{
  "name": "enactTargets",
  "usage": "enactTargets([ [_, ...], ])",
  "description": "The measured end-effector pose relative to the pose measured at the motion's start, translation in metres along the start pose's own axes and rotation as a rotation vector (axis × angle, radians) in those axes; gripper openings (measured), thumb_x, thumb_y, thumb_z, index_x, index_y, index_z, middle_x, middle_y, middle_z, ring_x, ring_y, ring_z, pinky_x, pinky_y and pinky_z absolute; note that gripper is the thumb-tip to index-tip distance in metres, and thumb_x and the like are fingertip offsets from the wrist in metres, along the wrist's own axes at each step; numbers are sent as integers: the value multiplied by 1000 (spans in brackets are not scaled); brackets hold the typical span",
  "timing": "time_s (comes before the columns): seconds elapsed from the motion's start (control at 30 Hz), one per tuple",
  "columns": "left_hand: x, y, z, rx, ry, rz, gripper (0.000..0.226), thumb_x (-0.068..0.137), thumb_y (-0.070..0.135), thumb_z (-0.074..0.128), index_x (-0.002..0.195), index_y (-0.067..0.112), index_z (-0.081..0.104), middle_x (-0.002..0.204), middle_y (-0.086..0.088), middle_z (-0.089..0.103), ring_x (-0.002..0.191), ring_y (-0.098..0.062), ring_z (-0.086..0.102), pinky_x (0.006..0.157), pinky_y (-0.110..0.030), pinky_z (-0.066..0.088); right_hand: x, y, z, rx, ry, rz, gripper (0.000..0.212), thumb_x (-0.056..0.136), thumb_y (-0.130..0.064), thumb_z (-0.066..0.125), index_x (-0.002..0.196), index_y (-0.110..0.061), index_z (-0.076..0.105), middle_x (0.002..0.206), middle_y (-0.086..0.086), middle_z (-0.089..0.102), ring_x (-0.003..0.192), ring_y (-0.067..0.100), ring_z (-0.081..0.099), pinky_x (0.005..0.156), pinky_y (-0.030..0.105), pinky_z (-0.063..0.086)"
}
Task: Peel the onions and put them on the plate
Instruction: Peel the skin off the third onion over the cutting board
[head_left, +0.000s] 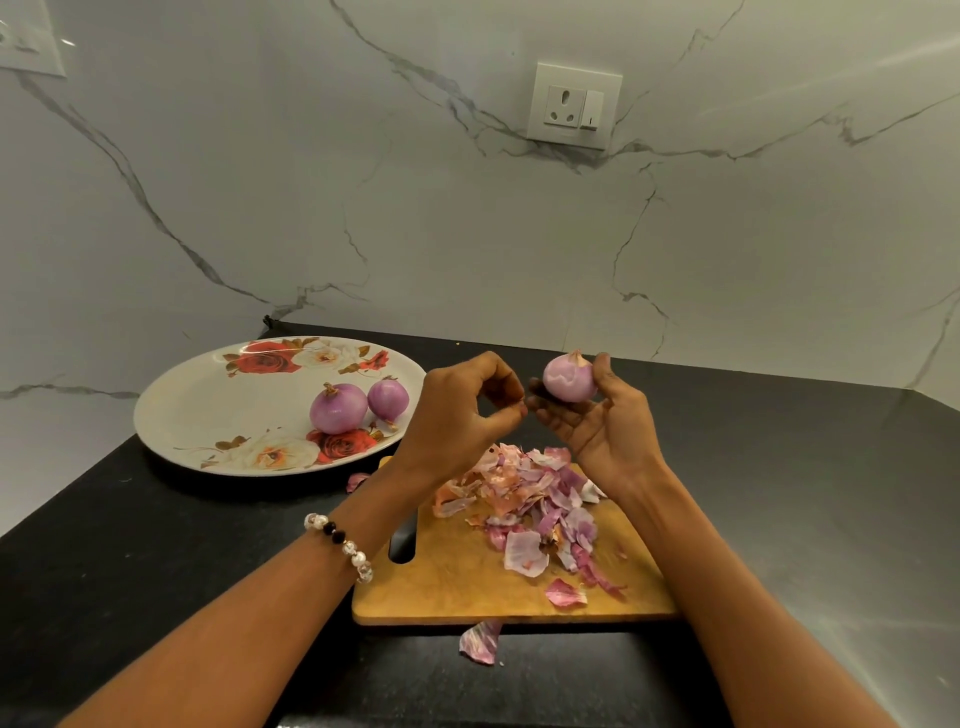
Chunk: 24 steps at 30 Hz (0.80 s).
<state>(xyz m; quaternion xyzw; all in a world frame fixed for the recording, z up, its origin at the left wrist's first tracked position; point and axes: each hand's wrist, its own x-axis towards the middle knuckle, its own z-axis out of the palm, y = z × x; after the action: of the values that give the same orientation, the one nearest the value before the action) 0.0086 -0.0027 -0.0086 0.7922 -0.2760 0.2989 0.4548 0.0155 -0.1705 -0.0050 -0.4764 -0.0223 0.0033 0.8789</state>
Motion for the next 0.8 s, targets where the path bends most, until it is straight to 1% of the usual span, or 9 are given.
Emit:
enactTargets([
  [0.13,-1,-3,2,48,-1,40,12,81,10,71,93,11,69,87,1,69,78,-5,59,71,-2,42,-2,2,4,-49,-9,-14,46,102,-42,42,119,-2,56,92,22,72,77,30,73,62,34,60],
  [0.23,0,-7,5,116,43,96,15,86,18,63,95,10,72,90,-2,70,81,-8,56,69,-7,41,-3,3,6,-63,-13,-2,51,102,-42,42,125,2,53,97,24,69,77,30,73,61,34,60],
  [0.27,0,-9,7,141,56,116,18,87,20,61,95,9,72,89,-3,70,81,-8,55,68,-11,42,-3,4,7,-68,-17,10,53,102,-43,42,127,3,52,99,25,69,79,30,73,62,34,60],
  [0.37,1,-14,9,208,98,160,18,87,20,60,96,9,71,90,-5,70,84,-14,56,68,-21,44,-3,7,9,-88,-49,44,56,101,-44,40,126,5,53,101,26,69,83,33,72,66,35,62],
  [0.43,1,-13,9,225,128,171,21,84,20,63,101,10,70,95,-6,68,88,-16,56,72,-19,44,-3,10,11,-97,-60,55,54,101,-44,40,125,2,54,103,25,69,84,34,71,71,38,63],
  [0.53,2,-10,7,237,142,175,24,78,22,69,100,10,70,96,-6,65,91,-15,54,75,-12,40,-4,12,14,-87,-78,73,58,99,-45,42,131,3,51,113,28,65,91,36,68,78,43,61],
  [0.6,2,-10,6,225,158,166,22,76,20,73,96,10,70,95,-6,63,91,-14,53,76,-8,38,-5,12,15,-76,-88,85,59,97,-44,43,133,3,50,116,28,64,94,37,67,77,43,62],
  [0.7,1,-10,4,209,172,165,20,75,18,76,92,10,71,94,-6,63,91,-13,54,75,-6,39,-6,11,17,-39,-97,103,58,99,-42,42,134,3,48,113,27,65,95,36,67,72,41,62],
  [0.8,1,-10,3,205,171,186,17,74,16,77,89,9,71,93,-7,61,90,-11,52,75,-4,39,-6,11,17,-43,-90,117,59,100,-42,41,137,4,47,118,29,63,96,37,68,75,42,62],
])
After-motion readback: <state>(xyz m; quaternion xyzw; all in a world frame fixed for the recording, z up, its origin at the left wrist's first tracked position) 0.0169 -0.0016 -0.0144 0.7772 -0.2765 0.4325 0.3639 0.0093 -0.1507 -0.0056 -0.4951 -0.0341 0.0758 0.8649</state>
